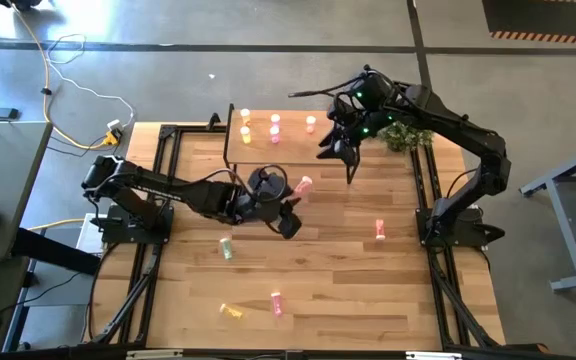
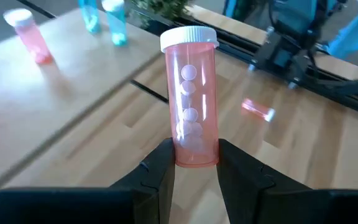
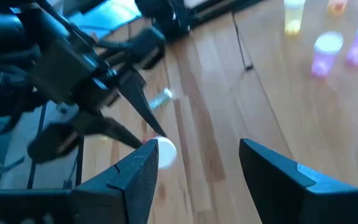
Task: Pick and place medicine bottles onto shelf by color
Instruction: Put the bottom pink pill bottle on the shelf aligned with other pink pill bottles
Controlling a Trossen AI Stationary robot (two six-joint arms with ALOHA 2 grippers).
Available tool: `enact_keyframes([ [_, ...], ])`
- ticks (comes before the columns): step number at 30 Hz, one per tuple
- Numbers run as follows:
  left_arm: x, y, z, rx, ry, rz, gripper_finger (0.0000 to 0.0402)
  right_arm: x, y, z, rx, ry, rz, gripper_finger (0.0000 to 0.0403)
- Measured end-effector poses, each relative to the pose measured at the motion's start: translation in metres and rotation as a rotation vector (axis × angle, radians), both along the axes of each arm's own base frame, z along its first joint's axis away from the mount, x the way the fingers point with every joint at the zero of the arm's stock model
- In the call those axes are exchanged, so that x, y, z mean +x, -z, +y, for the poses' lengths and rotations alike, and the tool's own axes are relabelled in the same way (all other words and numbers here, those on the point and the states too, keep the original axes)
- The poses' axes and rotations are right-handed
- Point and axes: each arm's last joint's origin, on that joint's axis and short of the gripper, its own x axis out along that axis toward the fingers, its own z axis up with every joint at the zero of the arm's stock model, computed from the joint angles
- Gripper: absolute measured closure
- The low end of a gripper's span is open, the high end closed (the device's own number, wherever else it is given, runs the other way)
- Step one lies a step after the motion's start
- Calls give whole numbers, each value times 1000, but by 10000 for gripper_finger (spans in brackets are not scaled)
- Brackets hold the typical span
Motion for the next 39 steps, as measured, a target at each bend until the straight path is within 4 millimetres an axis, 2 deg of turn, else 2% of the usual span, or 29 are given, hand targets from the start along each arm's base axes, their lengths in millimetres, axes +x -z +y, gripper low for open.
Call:
enact_keyframes([
  [6,3,-5,19,64,-41,-25,307,5,-6,-3,-27,26,-75,187],
  [13,6,-12,39,122,-62,-60,307,6,-8,-7,-143,66,-82,176],
  [21,7,-17,54,192,-56,-65,307,5,-8,-9,-125,105,-74,140],
  [39,10,-28,76,278,-8,-121,307,5,-7,-10,-1,243,-49,139],
])
